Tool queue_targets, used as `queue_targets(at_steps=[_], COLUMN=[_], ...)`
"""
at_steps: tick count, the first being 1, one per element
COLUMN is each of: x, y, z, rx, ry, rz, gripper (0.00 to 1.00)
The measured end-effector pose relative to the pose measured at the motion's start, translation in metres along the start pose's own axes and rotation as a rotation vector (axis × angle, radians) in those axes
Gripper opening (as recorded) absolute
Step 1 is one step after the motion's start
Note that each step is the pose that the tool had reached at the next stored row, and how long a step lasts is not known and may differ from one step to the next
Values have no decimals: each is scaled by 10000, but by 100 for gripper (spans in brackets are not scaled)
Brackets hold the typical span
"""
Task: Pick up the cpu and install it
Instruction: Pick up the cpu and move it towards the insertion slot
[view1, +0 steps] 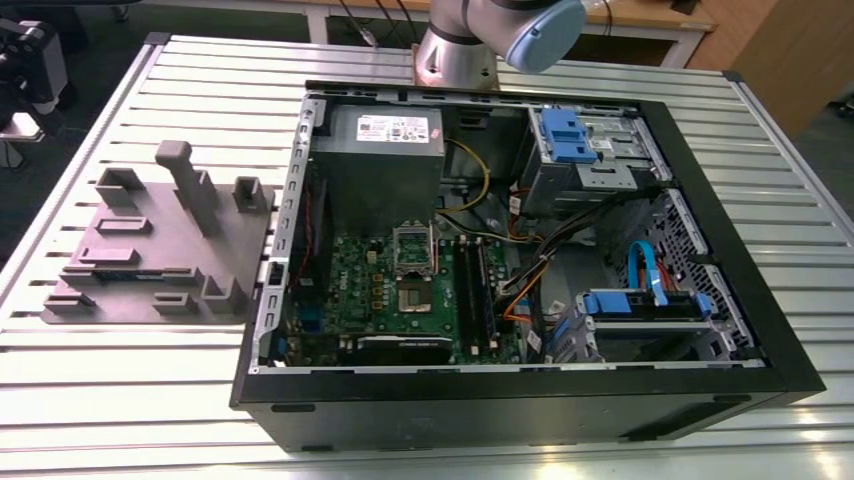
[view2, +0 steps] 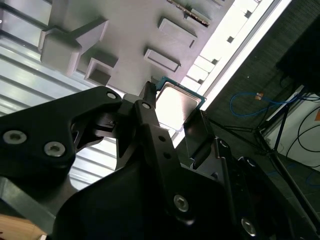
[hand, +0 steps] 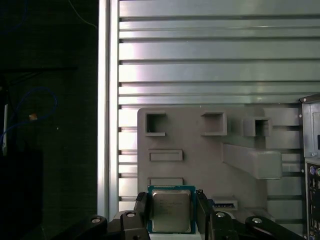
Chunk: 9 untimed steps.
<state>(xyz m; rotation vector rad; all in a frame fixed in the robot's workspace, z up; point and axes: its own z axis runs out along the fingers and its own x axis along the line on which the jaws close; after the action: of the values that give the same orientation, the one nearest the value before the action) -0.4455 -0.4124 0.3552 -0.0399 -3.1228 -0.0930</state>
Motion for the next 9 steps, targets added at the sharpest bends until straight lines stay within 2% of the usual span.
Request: queue_targets(at_steps=[9], x=[1], y=[2], z=[-29], rx=[0], ry=[-1], rz=[0], gripper=[47])
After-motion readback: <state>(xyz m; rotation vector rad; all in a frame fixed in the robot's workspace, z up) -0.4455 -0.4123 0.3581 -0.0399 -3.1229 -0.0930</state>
